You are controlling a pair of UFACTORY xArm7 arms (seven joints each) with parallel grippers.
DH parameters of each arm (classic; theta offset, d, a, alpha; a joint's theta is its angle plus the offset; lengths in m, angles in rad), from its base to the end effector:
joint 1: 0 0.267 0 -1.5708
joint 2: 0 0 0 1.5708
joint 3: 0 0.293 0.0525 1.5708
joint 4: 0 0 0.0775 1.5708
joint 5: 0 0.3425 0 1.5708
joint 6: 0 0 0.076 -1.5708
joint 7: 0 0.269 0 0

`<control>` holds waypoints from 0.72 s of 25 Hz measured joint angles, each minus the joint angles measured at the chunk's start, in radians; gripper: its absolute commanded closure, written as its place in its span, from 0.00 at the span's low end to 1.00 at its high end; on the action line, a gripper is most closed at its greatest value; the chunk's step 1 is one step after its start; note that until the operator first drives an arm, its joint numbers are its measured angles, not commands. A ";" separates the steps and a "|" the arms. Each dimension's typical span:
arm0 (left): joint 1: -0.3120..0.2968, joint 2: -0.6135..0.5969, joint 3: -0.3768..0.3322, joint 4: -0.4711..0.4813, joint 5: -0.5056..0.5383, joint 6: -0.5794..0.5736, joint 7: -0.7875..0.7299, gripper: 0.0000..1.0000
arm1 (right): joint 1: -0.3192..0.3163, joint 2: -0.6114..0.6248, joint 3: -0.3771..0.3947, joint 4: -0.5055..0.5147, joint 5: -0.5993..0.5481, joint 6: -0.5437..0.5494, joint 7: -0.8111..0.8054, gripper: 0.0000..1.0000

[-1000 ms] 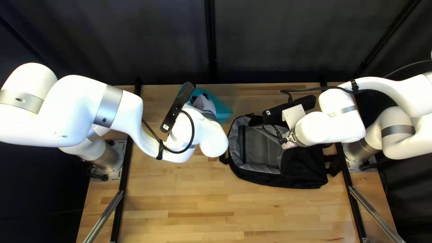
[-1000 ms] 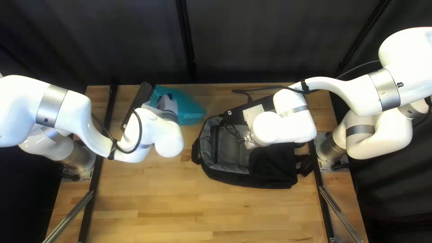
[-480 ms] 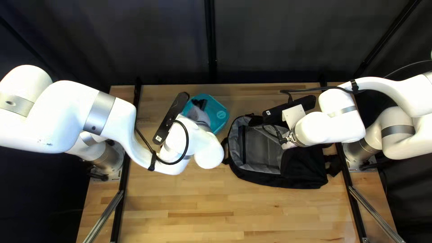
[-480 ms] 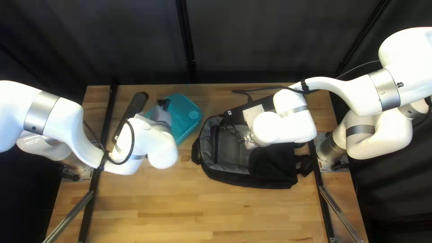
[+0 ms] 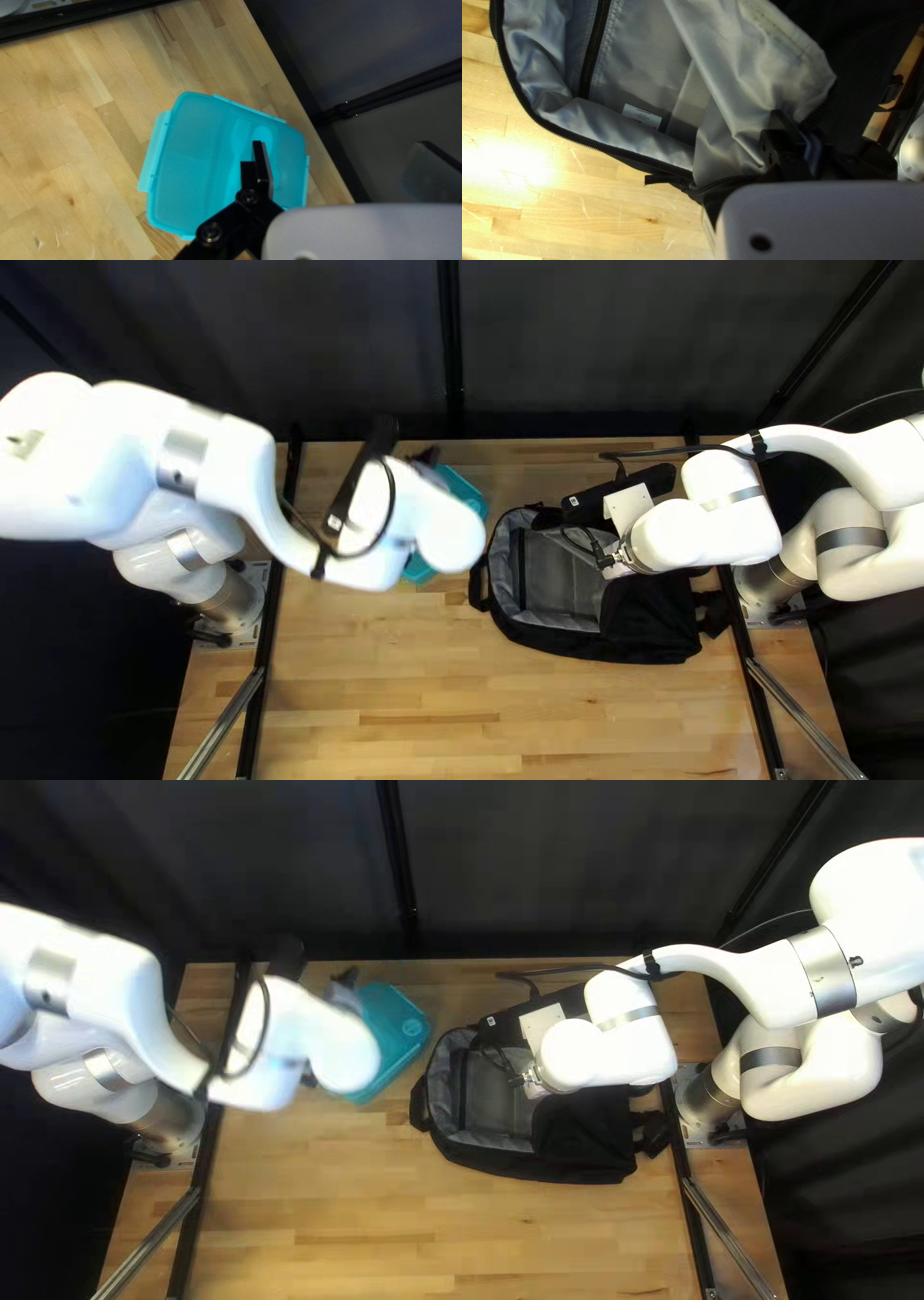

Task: Remove a lunch box from a kids backpack

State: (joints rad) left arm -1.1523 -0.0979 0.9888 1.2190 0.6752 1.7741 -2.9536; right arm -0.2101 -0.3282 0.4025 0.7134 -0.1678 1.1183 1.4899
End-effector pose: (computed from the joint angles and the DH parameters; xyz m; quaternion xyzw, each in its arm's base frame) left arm 0.3669 0.1193 0.3076 -0.1879 -0.9079 -0.2906 0.2364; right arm 0.3473 0.0138 0.1804 0.8046 -0.5755 0.0650 0.1309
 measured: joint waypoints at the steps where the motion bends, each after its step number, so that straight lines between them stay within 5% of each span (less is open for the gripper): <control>1: 0.005 -0.011 0.004 0.028 0.001 0.015 0.017 0.00 | 0.000 0.000 0.000 0.000 0.000 0.000 0.000 1.00; 10: 0.015 0.015 0.026 0.372 -0.031 0.207 0.192 0.00 | 0.000 0.000 0.000 0.000 0.000 0.000 0.000 1.00; 18: 0.014 0.019 0.024 0.390 -0.033 0.220 0.200 0.00 | 0.000 0.000 0.000 0.000 0.000 0.000 0.000 1.00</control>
State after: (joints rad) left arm -1.1381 -0.0784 1.0133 1.6085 0.6427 1.9939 -2.7536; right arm -0.2101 -0.3282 0.4025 0.7134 -0.1678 1.1183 1.4899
